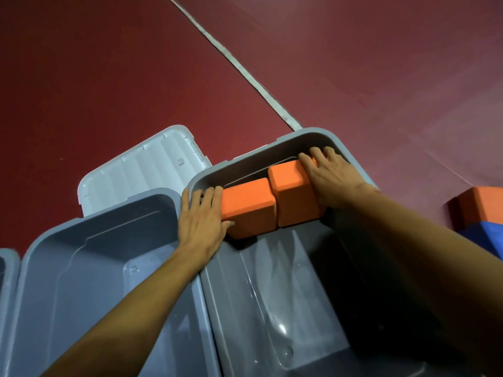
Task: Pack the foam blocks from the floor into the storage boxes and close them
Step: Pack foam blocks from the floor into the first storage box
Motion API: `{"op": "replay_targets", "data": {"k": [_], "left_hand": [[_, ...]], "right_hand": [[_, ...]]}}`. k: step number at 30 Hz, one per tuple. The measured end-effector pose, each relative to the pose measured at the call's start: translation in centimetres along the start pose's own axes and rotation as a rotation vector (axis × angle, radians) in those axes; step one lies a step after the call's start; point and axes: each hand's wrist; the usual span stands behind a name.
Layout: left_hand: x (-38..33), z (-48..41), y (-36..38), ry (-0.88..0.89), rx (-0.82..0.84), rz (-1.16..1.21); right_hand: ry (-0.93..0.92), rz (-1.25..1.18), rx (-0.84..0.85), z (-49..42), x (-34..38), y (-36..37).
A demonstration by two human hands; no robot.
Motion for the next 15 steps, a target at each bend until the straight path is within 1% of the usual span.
{"op": "replay_targets", "data": {"k": [3, 6, 10, 15], "left_hand": [[0.0, 0.2, 0.0, -0.002, 0.012, 0.013], [0.3, 0.4, -0.1, -0.001, 0.010, 0.034], [0.5, 0.3, -0.1, 0.003, -0.019, 0.024], [0.3, 0.2, -0.2, -0.022, -0.046, 0.023]], "right_hand": [[-0.007, -0.002, -0.015, -0.3, -0.3, -0.8], [-0.053, 0.046, -0.040, -0.1, -0.6, -1.2], [-0.080, 0.077, -0.129, 1.1, 0.0, 0.2], [-0.029, 0.062, -0.079, 0.3, 0.4, -0.9]]}}
Point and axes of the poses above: each hand's wrist, its own z-axis away from the middle knuckle, its own y-axis out of the palm, x = y × z, and after that the axes turned 4 degrees about z, right-handed
